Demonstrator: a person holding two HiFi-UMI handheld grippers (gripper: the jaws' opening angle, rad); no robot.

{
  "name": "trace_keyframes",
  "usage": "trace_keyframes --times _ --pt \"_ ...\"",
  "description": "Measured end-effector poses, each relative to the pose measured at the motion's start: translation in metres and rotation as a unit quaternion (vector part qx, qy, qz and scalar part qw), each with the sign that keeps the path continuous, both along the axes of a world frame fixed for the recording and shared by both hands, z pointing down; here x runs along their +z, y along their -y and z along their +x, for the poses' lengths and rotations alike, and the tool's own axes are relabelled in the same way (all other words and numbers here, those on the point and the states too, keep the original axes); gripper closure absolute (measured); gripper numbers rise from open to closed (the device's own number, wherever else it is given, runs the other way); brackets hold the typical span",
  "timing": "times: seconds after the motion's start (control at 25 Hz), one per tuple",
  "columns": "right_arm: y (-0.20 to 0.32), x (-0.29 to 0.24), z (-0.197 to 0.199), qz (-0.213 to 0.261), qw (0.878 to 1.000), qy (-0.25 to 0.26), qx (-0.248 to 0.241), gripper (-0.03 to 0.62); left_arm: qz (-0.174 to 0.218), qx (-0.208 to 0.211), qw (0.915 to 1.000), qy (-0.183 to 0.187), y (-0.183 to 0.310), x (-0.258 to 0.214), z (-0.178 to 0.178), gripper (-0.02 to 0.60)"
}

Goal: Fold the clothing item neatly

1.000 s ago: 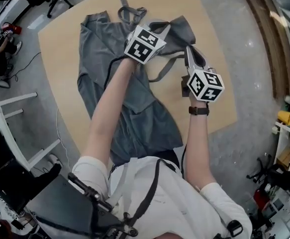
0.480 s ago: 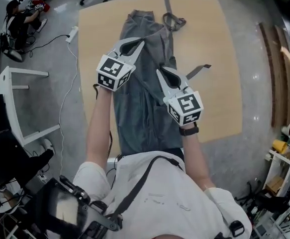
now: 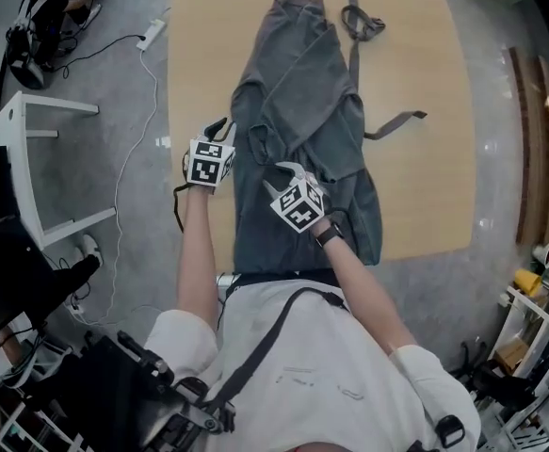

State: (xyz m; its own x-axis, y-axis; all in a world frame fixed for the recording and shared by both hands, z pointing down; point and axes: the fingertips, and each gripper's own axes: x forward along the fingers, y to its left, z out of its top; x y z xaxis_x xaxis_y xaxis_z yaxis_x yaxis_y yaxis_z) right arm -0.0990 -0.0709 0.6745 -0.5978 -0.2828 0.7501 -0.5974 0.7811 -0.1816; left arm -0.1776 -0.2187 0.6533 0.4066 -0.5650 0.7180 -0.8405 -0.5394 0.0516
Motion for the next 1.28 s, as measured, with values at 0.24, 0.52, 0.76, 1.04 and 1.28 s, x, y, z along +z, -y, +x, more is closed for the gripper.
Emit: trace_keyframes --times 0.24,0.52,0.76,1.04,1.28 --pt "-0.022 -0.007 -0.007 -0.016 0.997 0.038 0.061 0.488 0.002 -0.032 0.9991 -0.029 -0.031 -0.008 -0.014 0.503" --pt "0.019 -0.01 0.021 0.019 0.983 0.017 0.182 0.47 -0.02 0.068 0.9973 -0.021 -0.032 -0.004 0.039 0.457" --pt "0.059 0.016 0.016 0.002 0.956 0.015 0.294 0.421 -0.019 0.099 0.9949 0.001 -0.01 0.028 0.059 0.547" --pt "0.038 -0.02 0.03 0.057 0.944 0.05 0.322 0.582 0.027 0.037 0.9982 -0.039 -0.044 -0.004 0.015 0.574" --pt "-0.028 0.014 -0.003 -0.009 0.97 0.023 0.242 0.489 0.008 0.008 0.9999 -0.002 -0.074 0.033 -0.02 0.564"
